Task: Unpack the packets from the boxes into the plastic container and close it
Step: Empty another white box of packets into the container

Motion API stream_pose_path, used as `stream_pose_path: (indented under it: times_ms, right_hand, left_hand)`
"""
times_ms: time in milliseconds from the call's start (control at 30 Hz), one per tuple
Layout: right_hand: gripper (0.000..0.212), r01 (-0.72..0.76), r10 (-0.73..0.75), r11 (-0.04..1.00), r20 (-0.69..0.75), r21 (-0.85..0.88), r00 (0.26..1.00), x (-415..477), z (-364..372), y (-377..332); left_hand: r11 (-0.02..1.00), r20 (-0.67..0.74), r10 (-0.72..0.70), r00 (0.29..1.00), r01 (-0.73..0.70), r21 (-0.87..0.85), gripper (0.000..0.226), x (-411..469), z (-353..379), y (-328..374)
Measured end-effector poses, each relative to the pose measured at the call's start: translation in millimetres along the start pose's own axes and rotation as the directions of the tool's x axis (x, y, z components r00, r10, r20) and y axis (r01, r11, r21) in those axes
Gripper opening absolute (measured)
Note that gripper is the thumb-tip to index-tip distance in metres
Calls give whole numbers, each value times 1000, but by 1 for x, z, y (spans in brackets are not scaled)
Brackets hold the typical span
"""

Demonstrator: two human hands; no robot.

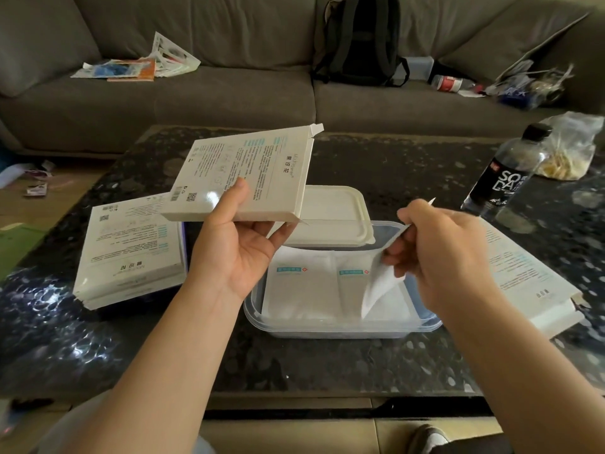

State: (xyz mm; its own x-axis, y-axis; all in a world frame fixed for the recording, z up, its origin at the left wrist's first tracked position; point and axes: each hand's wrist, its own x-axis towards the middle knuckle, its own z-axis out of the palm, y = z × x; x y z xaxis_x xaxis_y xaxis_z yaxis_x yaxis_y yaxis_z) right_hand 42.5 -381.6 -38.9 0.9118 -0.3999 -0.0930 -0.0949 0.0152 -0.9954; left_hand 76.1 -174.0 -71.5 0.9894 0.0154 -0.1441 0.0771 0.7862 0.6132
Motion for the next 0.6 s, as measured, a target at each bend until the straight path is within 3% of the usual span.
stream_pose_path:
  times_ms: [167, 233, 267, 300, 333, 367, 400, 467, 600]
  right_hand:
    - [43, -243, 221, 965, 197, 97, 955, 8, 14, 11]
    - [47, -208, 213, 977, 206, -43, 955, 15, 18, 16]
    - [42, -95, 143, 971, 211, -221, 967, 18, 19, 21]
    - [33, 97, 22, 891, 255, -444, 967, 20, 18, 26]
    - [24, 299, -82, 719, 351, -628, 933, 22, 16, 30]
    - [25, 448, -116, 523, 460, -725, 880, 23, 14, 33]
    - [36, 529, -79, 391, 545, -753, 835, 26, 12, 37]
    - [55, 561, 91, 319, 614, -764, 784, 31, 9, 43]
    - [64, 557, 321, 176, 582, -812, 748, 31, 5, 48]
  left_hand:
    - [1000, 8, -8, 1000, 8, 16, 29, -2, 1, -4]
    - [1000, 7, -12, 1000, 12, 21, 33, -2, 1, -4]
    - [1000, 5, -14, 1000, 14, 21, 36, -2, 1, -4]
    - [1000, 3, -16, 1000, 16, 20, 38, -2, 0, -3]
    - [1000, 3, -18, 1000, 18, 17, 39, -2, 0, -2]
    - [1000, 4, -21, 1000, 21, 14, 39, -1, -1, -2]
    - [1000, 5, -26, 1000, 26, 12, 38, -1, -1, -1]
    - [999, 9, -33, 999, 33, 13, 34, 0, -2, -2]
    - [999, 23, -42, 999, 42, 10, 28, 1, -1, -4]
